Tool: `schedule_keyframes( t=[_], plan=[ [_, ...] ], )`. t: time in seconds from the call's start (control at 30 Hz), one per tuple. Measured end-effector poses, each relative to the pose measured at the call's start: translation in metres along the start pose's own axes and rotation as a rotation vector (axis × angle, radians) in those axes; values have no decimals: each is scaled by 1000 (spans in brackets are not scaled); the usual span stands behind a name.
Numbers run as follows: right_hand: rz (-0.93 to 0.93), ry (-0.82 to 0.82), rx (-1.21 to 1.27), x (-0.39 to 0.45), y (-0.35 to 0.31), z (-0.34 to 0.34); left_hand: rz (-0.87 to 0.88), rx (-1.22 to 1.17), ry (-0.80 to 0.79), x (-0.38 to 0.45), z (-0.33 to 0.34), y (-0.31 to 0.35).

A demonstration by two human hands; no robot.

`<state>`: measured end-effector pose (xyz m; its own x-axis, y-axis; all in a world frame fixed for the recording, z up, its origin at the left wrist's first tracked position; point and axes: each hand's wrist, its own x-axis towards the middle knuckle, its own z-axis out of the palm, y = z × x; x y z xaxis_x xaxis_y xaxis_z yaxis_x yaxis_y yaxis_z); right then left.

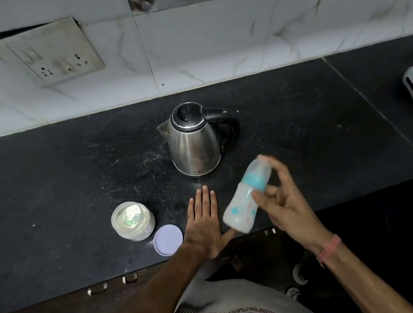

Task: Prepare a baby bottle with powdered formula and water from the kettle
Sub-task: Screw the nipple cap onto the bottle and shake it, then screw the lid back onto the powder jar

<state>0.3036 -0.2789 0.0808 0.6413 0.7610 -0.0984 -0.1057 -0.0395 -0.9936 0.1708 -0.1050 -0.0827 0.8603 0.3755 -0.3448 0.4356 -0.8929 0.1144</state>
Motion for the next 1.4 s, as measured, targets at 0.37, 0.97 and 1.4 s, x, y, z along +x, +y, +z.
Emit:
schedule_keyframes(
  t=[0.37,0.97,1.4],
  plan=[
    [-45,217,-465,31,50,-20,-59,27,269,-23,-40,-7],
    [2,130,-567,31,76,-13,-443,-422,540,-123,7,-45],
    [-404,333,-712,-7,79,24,-388,-726,660,-118,-4,-32]
  ],
)
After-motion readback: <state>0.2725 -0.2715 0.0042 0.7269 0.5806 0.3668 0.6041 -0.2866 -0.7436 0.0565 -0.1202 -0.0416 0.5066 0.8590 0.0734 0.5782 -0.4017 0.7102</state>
